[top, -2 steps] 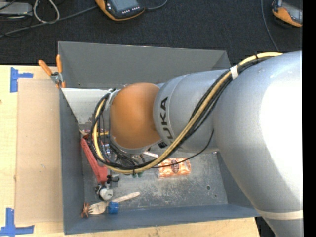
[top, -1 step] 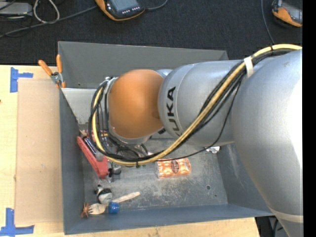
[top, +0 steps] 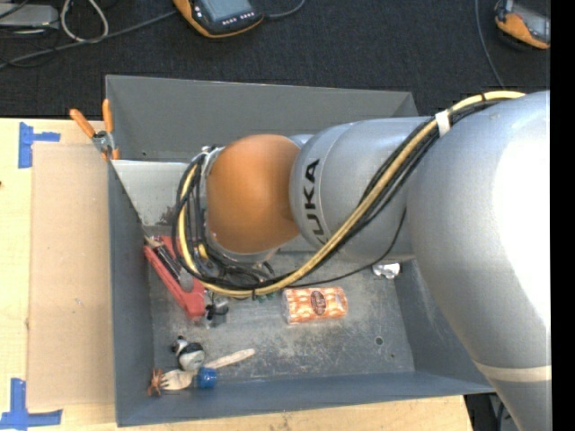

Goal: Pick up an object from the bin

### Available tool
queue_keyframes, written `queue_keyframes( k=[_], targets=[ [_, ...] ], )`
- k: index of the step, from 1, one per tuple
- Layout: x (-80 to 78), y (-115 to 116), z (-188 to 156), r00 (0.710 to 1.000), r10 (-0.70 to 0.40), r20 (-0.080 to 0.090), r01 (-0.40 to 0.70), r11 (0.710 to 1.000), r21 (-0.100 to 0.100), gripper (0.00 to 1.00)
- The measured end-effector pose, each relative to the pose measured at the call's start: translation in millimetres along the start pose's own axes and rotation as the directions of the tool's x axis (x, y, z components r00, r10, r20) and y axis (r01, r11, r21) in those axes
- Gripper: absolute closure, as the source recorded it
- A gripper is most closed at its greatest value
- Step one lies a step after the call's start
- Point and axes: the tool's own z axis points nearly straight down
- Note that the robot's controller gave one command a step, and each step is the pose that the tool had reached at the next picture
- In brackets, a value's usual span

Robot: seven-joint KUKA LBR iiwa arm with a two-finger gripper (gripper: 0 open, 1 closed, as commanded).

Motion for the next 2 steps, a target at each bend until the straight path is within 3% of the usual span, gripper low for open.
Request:
queue_keyframes(
  k=[1, 2],
  targets=[
    [-39.9, -10.9, 20.6, 0.984, -0.179, -0.012, 0.179, 0.984, 0.005, 1.00],
    [-23.9, -4.1, 1.8, 0.999, -0.047, -0.004, 0.047, 0.999, 0.002, 1.00]
  ],
)
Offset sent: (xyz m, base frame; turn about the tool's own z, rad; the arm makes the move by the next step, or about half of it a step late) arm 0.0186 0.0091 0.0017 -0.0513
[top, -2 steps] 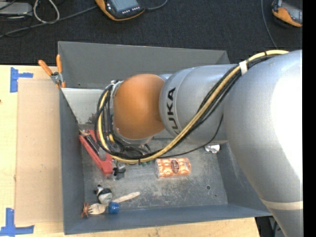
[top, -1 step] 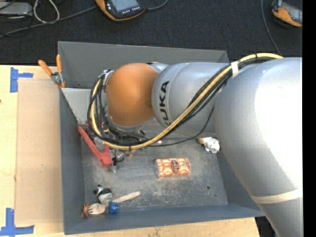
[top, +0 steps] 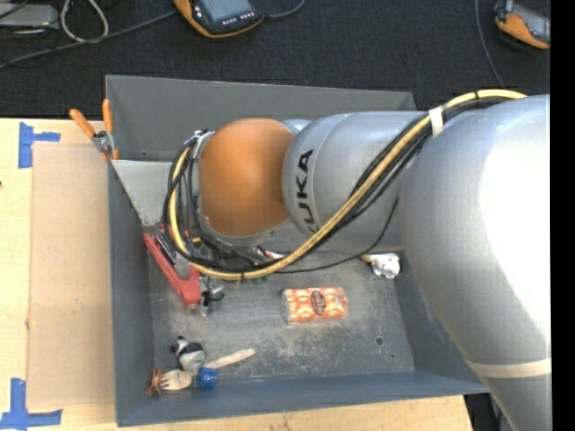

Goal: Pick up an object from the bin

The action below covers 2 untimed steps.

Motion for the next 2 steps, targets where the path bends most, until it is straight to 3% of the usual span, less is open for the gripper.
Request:
queue_keyframes(
  k=[1, 2],
  targets=[
    [-16.7, -5.2, 22.7, 0.997, -0.071, -0.010, 0.071, 0.997, 0.003, 1.00],
    [-10.1, -22.2, 26.8, 0.982, -0.187, 0.022, 0.187, 0.982, -0.006, 1.00]
  ],
)
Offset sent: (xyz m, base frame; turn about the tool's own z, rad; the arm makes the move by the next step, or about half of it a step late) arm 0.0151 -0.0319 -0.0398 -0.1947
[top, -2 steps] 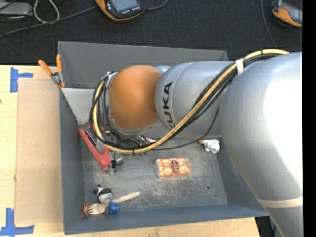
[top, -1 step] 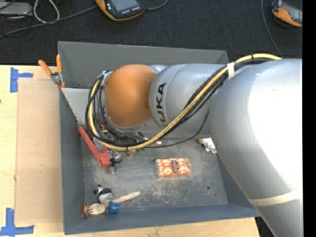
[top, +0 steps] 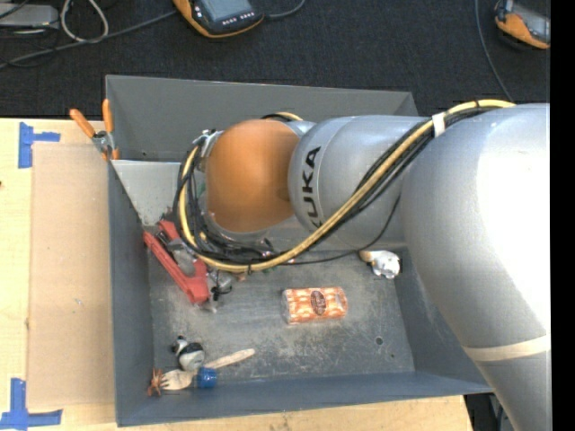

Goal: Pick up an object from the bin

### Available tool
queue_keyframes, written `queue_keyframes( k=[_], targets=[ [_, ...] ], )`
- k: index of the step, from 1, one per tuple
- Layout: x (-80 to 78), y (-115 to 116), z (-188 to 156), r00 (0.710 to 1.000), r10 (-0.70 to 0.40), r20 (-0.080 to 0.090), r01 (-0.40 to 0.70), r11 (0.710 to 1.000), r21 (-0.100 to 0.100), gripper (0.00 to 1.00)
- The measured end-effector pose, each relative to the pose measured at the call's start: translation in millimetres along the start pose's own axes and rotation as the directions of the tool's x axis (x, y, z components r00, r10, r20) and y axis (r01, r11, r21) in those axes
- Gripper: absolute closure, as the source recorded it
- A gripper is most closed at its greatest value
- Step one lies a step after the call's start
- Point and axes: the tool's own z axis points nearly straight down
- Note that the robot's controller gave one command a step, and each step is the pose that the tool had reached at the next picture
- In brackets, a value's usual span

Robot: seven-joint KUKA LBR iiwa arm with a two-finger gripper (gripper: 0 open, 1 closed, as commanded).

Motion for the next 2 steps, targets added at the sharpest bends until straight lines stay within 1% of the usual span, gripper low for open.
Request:
queue_keyframes(
  k=[1, 2],
  targets=[
    [-12.3, -5.2, 3.0, 0.998, -0.064, -0.022, 0.064, 0.998, 0.001, 1.00],
    [-20.8, -4.7, 5.1, 0.961, -0.276, -0.018, 0.276, 0.961, 0.006, 1.00]
  ],
)
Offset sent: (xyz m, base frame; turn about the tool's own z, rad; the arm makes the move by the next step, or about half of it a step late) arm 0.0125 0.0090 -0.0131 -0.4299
